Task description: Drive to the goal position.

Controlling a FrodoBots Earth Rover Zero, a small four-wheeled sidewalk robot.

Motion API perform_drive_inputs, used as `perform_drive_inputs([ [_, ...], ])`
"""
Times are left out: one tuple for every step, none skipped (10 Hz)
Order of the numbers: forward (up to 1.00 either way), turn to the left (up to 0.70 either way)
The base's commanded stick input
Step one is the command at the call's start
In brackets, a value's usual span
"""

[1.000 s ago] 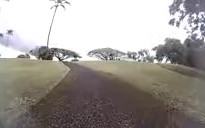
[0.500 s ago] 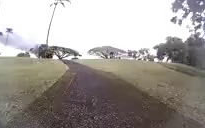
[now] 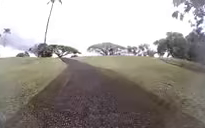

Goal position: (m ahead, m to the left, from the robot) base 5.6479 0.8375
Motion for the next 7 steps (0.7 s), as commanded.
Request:
perform_drive_inputs([
  [0.69,0.03],
  [0.69,0.03],
  [0.68,0.03],
  [0.69,0.03],
  [0.69,0.03],
  [0.69,0.03],
  [0.69,0.03],
])
